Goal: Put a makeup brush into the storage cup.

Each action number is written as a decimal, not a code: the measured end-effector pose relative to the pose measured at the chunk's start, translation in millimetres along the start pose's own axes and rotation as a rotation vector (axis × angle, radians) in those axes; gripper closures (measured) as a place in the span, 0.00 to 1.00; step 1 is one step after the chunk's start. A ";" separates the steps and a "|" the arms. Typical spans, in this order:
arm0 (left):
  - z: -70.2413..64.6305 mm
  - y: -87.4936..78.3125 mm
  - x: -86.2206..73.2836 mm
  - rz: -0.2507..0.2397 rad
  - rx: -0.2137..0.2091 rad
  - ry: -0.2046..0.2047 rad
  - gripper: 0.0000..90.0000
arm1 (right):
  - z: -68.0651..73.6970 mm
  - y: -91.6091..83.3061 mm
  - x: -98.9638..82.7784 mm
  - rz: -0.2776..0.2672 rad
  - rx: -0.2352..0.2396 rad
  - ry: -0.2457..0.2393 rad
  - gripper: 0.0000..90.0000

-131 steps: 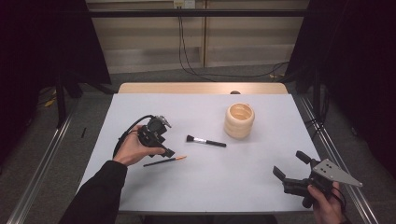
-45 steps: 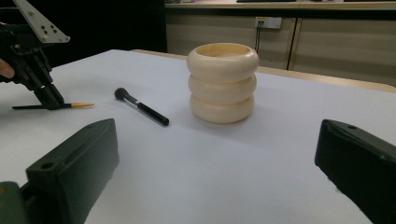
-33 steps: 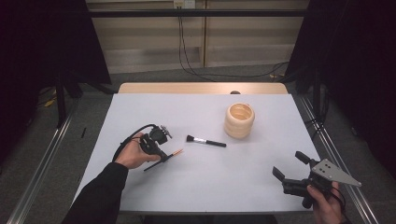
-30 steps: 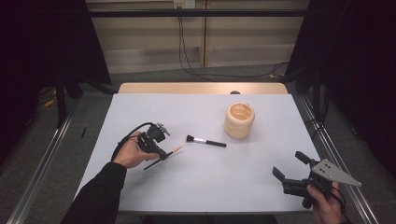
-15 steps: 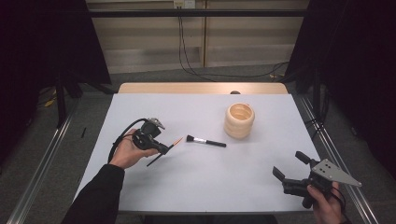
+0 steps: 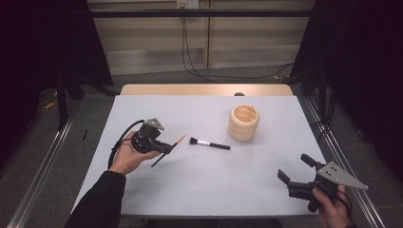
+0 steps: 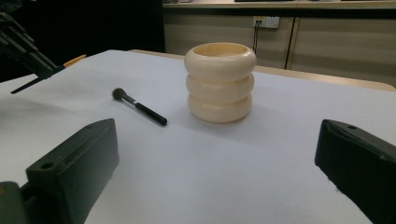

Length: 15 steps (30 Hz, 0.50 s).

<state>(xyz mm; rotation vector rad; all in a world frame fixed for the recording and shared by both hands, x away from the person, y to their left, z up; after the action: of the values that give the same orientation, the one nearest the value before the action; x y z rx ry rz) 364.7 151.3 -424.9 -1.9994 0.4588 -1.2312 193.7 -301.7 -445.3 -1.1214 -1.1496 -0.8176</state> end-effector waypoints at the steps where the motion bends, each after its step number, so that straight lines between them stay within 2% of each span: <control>1: -0.6 -0.7 0.0 -0.020 0.000 0.001 0.93 | 0.2 -0.1 0.1 -0.001 -0.002 0.000 0.00; 5: -2.7 -3.6 -0.2 -0.053 -0.006 0.018 0.93 | 0.0 -0.1 0.1 0.000 -0.002 -0.001 0.00; 10: -3.2 -3.2 -2.5 -0.080 0.007 0.014 0.93 | 0.2 -0.1 0.1 0.000 0.001 -0.001 0.00; 15: -4.5 -6.7 -3.1 -0.144 0.016 0.007 0.93 | 0.1 -0.1 0.1 -0.001 0.002 -0.001 0.00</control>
<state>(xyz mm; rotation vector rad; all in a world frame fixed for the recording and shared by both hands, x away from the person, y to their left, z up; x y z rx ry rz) 358.8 155.9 -420.6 -2.0444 0.3111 -1.3247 193.7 -301.6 -445.3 -1.1200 -1.1516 -0.8164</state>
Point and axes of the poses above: each handheld gripper's, and its own axes: y roughly forward along the jaws, x roughly out of its top, z roughly to its left, the point moved 2 cm from there along y, roughly forward along the jaws, and after that the axes turned 9 degrees about -x, right-handed, at the moved point
